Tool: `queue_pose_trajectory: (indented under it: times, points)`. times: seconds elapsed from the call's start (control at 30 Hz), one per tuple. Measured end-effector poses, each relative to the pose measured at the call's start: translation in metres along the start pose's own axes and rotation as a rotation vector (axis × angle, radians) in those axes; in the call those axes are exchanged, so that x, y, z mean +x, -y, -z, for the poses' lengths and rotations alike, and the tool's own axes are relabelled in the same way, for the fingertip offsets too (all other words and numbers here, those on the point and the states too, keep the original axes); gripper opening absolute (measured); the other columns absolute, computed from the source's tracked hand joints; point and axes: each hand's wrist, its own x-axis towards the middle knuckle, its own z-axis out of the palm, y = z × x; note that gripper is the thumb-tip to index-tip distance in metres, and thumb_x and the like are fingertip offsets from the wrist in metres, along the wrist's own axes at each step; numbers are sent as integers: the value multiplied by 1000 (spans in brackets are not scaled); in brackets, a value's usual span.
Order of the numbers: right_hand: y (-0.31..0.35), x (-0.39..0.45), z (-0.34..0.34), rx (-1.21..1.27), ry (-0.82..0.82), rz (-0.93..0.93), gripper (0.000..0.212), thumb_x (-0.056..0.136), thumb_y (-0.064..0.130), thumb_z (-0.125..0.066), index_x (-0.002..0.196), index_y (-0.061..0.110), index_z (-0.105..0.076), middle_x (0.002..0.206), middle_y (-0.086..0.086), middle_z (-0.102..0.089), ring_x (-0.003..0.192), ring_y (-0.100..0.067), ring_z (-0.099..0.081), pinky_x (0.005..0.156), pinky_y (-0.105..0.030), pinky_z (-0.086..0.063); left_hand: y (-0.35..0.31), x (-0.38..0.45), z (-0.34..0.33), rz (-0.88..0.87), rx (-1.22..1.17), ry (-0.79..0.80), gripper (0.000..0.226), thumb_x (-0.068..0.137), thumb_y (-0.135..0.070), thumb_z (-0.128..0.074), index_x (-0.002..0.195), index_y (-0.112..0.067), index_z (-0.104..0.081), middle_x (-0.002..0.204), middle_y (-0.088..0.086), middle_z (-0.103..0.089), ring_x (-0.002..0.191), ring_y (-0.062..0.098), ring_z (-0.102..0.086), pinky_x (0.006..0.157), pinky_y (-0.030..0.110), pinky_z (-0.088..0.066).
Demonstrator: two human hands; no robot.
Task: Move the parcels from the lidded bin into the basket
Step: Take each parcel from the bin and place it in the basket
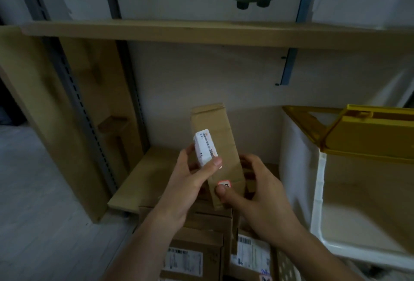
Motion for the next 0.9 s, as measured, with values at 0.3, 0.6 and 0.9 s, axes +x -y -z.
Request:
queue_pose_trajectory:
  times: [0.3, 0.6, 0.9]
  points:
    - [-3, 7, 2, 76, 26, 15, 64, 77, 72, -54, 130, 39, -45, 121, 19, -62, 107, 5, -61, 83, -23, -59, 3, 2, 7, 6, -62, 28, 74, 67, -45, -85, 134, -33, -57, 119, -1, -74, 112, 21, -70, 95, 47, -56]
    - [-8, 11, -2, 208, 25, -24, 50, 79, 72, -58, 119, 44, -47, 120, 13, -64, 105, -4, -67, 79, -31, -63, 6, 3, 8, -6, -32, 78, 68, 72, -48, -80, 134, -37, -55, 117, -4, -74, 108, 17, -72, 90, 41, -58]
    - [-4, 13, -6, 384, 30, -56, 36, 88, 55, -63, 117, 37, -51, 113, 12, -69, 100, -5, -71, 76, -30, -62, 4, 3, 11, -30, 23, 79, 81, 62, -52, -81, 136, -39, -53, 117, -8, -73, 110, 17, -71, 96, 47, -57]
